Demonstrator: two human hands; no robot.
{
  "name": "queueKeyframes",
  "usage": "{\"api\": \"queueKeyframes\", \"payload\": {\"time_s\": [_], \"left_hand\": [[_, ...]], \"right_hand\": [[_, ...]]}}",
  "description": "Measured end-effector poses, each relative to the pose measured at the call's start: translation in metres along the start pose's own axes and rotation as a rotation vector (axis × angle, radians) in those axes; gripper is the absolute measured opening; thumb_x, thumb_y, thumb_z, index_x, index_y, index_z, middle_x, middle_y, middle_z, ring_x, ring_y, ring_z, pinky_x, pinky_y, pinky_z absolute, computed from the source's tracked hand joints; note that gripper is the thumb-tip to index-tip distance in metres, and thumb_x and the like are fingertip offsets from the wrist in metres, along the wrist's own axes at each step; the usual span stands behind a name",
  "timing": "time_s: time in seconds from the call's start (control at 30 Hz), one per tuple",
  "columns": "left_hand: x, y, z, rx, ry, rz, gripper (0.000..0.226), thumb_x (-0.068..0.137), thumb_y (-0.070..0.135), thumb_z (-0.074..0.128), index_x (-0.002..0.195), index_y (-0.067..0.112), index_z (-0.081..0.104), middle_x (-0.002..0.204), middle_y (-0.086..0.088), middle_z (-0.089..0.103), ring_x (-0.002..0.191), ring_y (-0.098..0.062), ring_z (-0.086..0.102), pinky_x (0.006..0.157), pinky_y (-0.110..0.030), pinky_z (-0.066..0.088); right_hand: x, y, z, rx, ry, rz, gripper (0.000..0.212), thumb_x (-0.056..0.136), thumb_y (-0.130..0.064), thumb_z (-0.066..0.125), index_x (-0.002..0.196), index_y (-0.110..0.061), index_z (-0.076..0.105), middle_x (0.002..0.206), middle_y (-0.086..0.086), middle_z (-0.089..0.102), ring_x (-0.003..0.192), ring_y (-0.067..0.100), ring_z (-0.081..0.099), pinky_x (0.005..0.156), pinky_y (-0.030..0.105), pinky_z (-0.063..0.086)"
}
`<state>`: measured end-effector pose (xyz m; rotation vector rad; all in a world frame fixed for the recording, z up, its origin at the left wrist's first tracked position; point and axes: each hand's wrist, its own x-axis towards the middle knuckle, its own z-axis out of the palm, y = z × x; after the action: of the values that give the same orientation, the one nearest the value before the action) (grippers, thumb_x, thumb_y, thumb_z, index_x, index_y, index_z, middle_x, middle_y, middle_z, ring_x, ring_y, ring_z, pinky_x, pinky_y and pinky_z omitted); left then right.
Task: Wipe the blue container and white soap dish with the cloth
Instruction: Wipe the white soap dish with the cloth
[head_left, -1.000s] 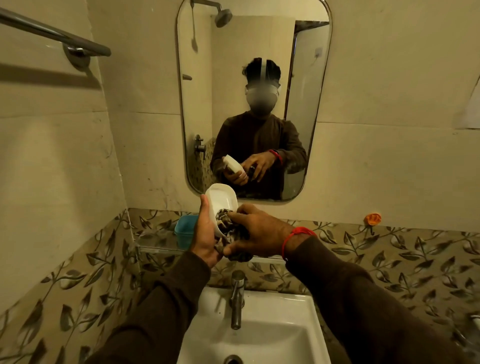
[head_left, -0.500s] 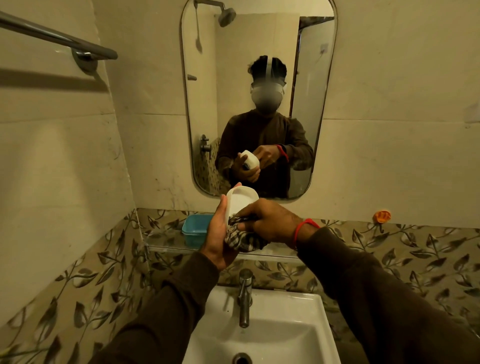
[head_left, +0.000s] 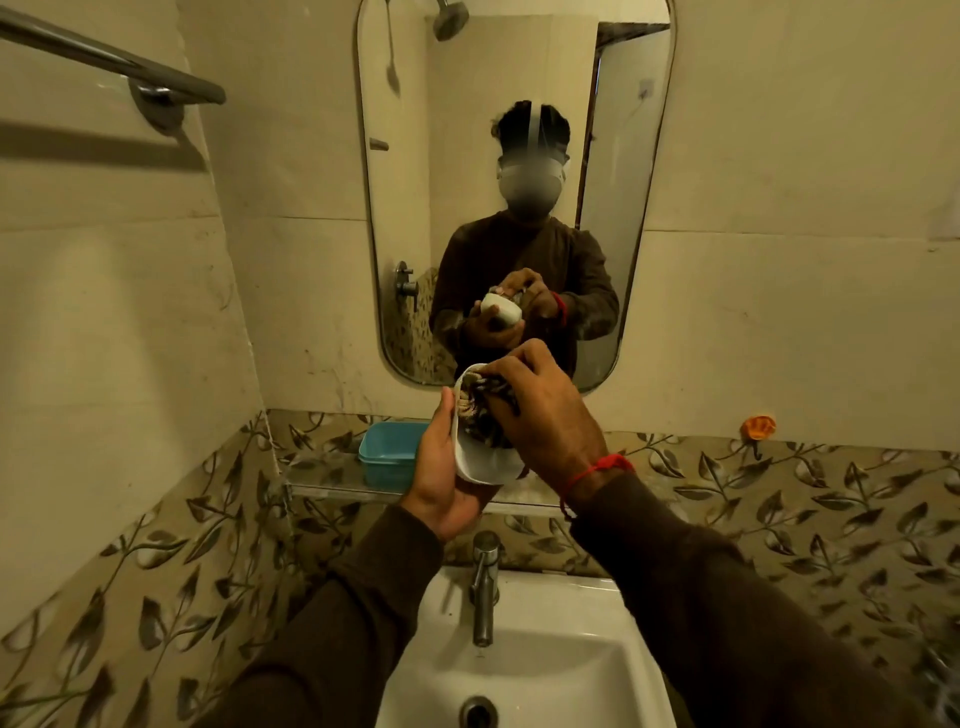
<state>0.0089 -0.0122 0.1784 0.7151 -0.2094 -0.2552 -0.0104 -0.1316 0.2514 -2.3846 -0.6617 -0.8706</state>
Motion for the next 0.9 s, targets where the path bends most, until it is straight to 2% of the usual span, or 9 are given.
{"api": "queueKeyframes", "payload": {"time_s": [0.1, 0.17, 0.27, 0.4, 0.43, 0.53, 0.6, 0.77, 0.9], "left_hand": [[-0.001, 0.005, 0.001, -0.011, -0.035, -0.025, 0.060, 0.100, 0.062, 0.036, 0.137, 0.023, 0.062, 0.138, -0.017, 0.062, 0.123, -0.034, 0.061, 0.099, -0.050, 0.052], [-0.001, 0.002, -0.001, -0.029, -0.038, -0.039, 0.060, 0.100, 0.061, 0.037, 0.139, 0.022, 0.060, 0.140, -0.018, 0.061, 0.127, -0.035, 0.057, 0.100, -0.051, 0.051], [-0.001, -0.006, -0.004, -0.080, -0.012, -0.079, 0.059, 0.101, 0.058, 0.039, 0.138, 0.018, 0.060, 0.138, -0.020, 0.062, 0.125, -0.037, 0.060, 0.098, -0.053, 0.052], [0.001, -0.006, -0.016, -0.098, -0.015, -0.077, 0.059, 0.099, 0.058, 0.042, 0.117, 0.013, 0.076, 0.120, -0.020, 0.072, 0.108, -0.034, 0.071, 0.081, -0.048, 0.059], [0.001, -0.002, -0.020, -0.078, -0.006, -0.066, 0.062, 0.098, 0.060, 0.042, 0.119, 0.012, 0.074, 0.122, -0.020, 0.071, 0.110, -0.034, 0.070, 0.083, -0.049, 0.059], [0.003, 0.009, -0.029, -0.030, 0.019, -0.067, 0.077, 0.096, 0.066, 0.042, 0.139, 0.005, 0.057, 0.138, -0.022, 0.059, 0.131, -0.036, 0.054, 0.107, -0.053, 0.046], [0.003, 0.011, -0.029, -0.017, 0.013, -0.078, 0.079, 0.096, 0.067, 0.041, 0.143, 0.005, 0.053, 0.141, -0.022, 0.057, 0.134, -0.037, 0.051, 0.109, -0.053, 0.044], [-0.003, 0.000, -0.020, 0.048, -0.011, -0.138, 0.060, 0.099, 0.062, 0.038, 0.130, 0.020, 0.067, 0.131, -0.018, 0.067, 0.109, -0.032, 0.069, 0.085, -0.046, 0.056], [0.002, 0.005, -0.018, 0.150, 0.018, -0.093, 0.059, 0.101, 0.062, 0.031, 0.124, 0.025, 0.071, 0.126, -0.017, 0.069, 0.103, -0.031, 0.069, 0.075, -0.044, 0.058]], "right_hand": [[-0.008, 0.000, 0.005, -0.083, 0.075, 0.006, 0.028, 0.091, -0.018, 0.062, 0.116, -0.008, 0.057, 0.114, 0.011, 0.046, 0.084, 0.020, 0.054, 0.064, 0.024, 0.048], [-0.007, 0.000, 0.004, -0.021, 0.078, 0.012, 0.030, 0.089, -0.016, 0.064, 0.117, -0.007, 0.059, 0.115, 0.011, 0.048, 0.089, 0.020, 0.054, 0.070, 0.024, 0.050], [-0.007, -0.002, 0.003, 0.020, -0.010, -0.022, 0.030, 0.091, -0.016, 0.062, 0.121, -0.008, 0.060, 0.116, 0.010, 0.050, 0.098, 0.022, 0.055, 0.083, 0.032, 0.053], [-0.012, -0.007, 0.004, -0.003, -0.205, -0.076, 0.035, 0.091, -0.010, 0.058, 0.127, -0.010, 0.058, 0.131, 0.010, 0.053, 0.116, 0.027, 0.053, 0.099, 0.035, 0.046], [-0.015, -0.009, 0.003, 0.019, -0.253, -0.092, 0.036, 0.090, -0.008, 0.059, 0.126, -0.011, 0.059, 0.133, 0.009, 0.054, 0.119, 0.027, 0.052, 0.102, 0.035, 0.045], [-0.025, -0.013, 0.001, 0.044, -0.409, -0.192, 0.036, 0.088, -0.007, 0.063, 0.123, -0.013, 0.062, 0.130, 0.006, 0.058, 0.121, 0.024, 0.053, 0.106, 0.037, 0.044], [-0.024, -0.013, -0.003, 0.032, -0.459, -0.226, 0.037, 0.088, -0.007, 0.063, 0.124, -0.014, 0.061, 0.130, 0.005, 0.057, 0.119, 0.023, 0.054, 0.103, 0.036, 0.046], [-0.007, -0.001, -0.014, -0.201, -0.326, -0.294, 0.038, 0.091, -0.015, 0.061, 0.128, -0.012, 0.057, 0.127, 0.012, 0.049, 0.105, 0.028, 0.055, 0.083, 0.037, 0.054], [-0.006, 0.003, -0.012, -0.318, -0.224, -0.181, 0.043, 0.090, -0.016, 0.063, 0.132, -0.010, 0.051, 0.124, 0.013, 0.046, 0.100, 0.030, 0.055, 0.078, 0.037, 0.055]]}}
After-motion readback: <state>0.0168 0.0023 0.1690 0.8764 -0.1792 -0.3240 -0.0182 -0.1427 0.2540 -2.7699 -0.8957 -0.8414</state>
